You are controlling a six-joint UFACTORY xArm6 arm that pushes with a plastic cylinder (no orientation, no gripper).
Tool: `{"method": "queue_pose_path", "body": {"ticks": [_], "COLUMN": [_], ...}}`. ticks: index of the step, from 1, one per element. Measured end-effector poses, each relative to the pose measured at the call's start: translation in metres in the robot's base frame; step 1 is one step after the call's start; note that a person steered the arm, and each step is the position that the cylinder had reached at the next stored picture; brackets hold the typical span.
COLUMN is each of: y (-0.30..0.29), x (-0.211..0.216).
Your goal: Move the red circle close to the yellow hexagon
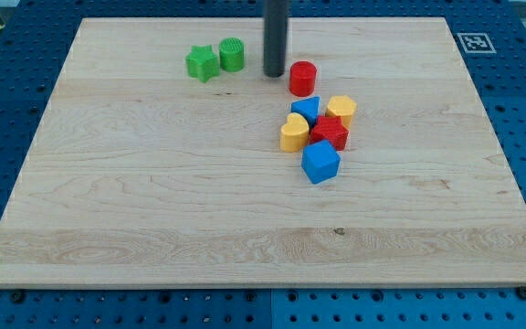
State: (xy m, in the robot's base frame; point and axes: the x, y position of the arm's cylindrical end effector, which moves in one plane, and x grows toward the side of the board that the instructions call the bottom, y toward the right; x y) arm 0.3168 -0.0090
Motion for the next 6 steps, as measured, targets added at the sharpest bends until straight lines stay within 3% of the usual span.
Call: {"method": "queue_pose_path", "body": {"ticks": [1, 2, 3, 6], "y": [0.019, 0.085, 0.113, 0.121], "x": [0.02, 0.025, 0.022, 0.023]}}
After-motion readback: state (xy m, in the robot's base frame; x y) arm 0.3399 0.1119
